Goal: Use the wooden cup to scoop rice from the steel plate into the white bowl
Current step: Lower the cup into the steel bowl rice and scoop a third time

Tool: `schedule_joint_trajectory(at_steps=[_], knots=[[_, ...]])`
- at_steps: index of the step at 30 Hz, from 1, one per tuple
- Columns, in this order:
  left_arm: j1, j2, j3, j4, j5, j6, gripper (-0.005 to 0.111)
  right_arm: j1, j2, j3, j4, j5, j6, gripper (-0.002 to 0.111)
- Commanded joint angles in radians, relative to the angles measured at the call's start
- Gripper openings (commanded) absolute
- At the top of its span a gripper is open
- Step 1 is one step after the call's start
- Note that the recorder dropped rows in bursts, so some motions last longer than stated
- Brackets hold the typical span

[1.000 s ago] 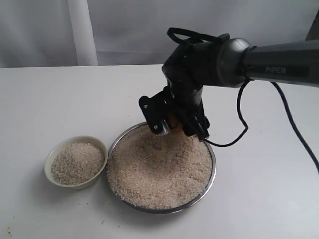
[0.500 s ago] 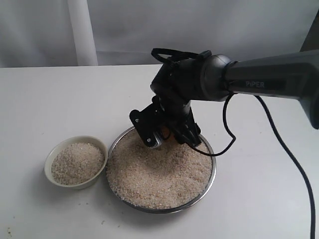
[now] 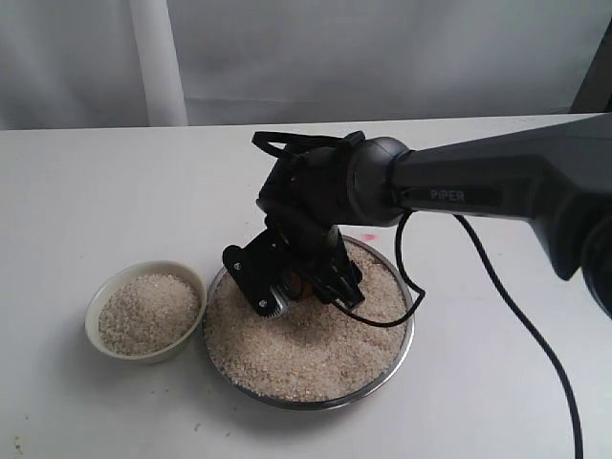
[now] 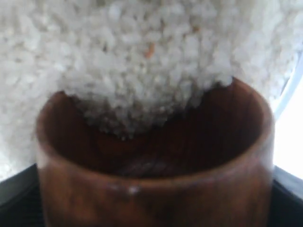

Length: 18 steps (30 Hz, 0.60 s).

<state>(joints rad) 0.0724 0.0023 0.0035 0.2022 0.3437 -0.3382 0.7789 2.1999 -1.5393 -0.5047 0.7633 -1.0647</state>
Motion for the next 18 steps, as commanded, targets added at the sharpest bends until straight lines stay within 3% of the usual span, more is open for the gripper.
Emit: schedule_joint_trajectory(at_steps=[1, 18], knots=[[-0.003, -0.002, -0.004, -0.006, -0.006, -0.001, 0.0, 0.024, 0.006, 0.002, 0.056, -0.02, -0.007, 0.0], [-0.003, -0.002, -0.004, -0.006, -0.006, -0.001, 0.0, 0.048, 0.006, 0.002, 0.199, -0.005, -0.008, 0.0]])
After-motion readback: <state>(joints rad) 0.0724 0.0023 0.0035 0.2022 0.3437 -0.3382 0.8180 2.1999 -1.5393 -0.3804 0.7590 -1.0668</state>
